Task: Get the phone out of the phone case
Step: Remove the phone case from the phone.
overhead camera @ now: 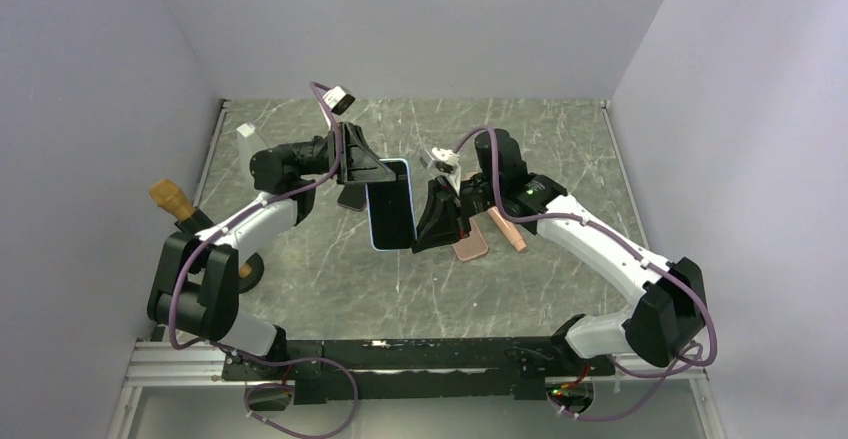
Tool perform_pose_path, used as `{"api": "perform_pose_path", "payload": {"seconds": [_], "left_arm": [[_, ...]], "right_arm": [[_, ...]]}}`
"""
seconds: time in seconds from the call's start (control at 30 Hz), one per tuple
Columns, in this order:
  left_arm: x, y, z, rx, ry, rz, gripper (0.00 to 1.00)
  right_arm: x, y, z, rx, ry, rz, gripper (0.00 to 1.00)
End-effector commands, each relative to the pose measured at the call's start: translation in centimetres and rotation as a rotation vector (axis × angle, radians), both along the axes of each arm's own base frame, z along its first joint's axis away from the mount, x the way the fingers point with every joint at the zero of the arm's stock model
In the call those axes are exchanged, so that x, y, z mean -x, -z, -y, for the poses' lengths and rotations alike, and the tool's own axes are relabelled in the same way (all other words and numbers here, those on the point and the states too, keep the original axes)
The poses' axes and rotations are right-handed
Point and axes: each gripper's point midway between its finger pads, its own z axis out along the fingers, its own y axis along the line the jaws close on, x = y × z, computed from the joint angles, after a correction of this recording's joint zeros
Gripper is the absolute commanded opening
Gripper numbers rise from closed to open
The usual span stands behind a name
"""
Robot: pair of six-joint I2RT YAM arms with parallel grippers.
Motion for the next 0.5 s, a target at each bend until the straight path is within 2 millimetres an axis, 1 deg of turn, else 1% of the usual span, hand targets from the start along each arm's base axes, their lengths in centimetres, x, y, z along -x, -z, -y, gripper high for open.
{"api": "perform_pose_path", "payload": {"seconds": [0.0,0.1,0.13,0.2,0.23,0.27,0.3,0.33,0.37,0.4,0.47], "left_arm": [[1.3,-3.6,0.3,0.103,0.022,-0.077,0.0],[0.9,-3.8,0.4,0.098,-0.021,-0.071,0.0],[0.7,-3.8,0.4,0.101,-0.043,-0.071,0.0],[0.3,-4.1,0.3,0.123,-0.092,-0.068,0.0],[0.1,-4.1,0.2,0.134,-0.124,-0.064,0.0],[-0.3,-4.1,0.1,0.146,-0.171,-0.058,0.0],[-0.7,-4.0,-0.1,0.154,-0.225,-0.051,0.0],[-1.3,-3.8,-0.3,0.163,-0.29,-0.035,0.0],[-1.8,-3.8,-0.6,0.174,-0.356,-0.019,0.0],[-2.4,-3.7,-0.9,0.183,-0.417,-0.01,0.0],[-3.2,-4.2,-1.8,0.213,-0.524,0.021,0.0]], "right_arm": [[-3.8,0.2,-1.3,-0.039,0.109,0.181,0.0],[-4.9,0.1,-1.3,-0.034,0.195,0.198,0.0],[-5.7,-0.1,-1.3,-0.036,0.258,0.206,0.0],[-7.7,-0.7,-1.0,-0.058,0.436,0.199,0.0],[-9.0,-0.9,-0.5,-0.059,0.545,0.171,0.0],[-9.7,-1.1,-0.1,-0.067,0.626,0.135,0.0],[-9.9,-1.4,0.1,-0.086,0.668,0.102,0.09],[-10.1,-1.5,0.4,-0.095,0.708,0.056,0.27],[-10.2,-1.7,0.6,-0.111,0.747,0.009,0.37],[-9.8,-1.7,0.7,-0.13,0.751,-0.032,0.4],[-8.8,-1.5,0.9,-0.153,0.754,-0.09,0.48]]}}
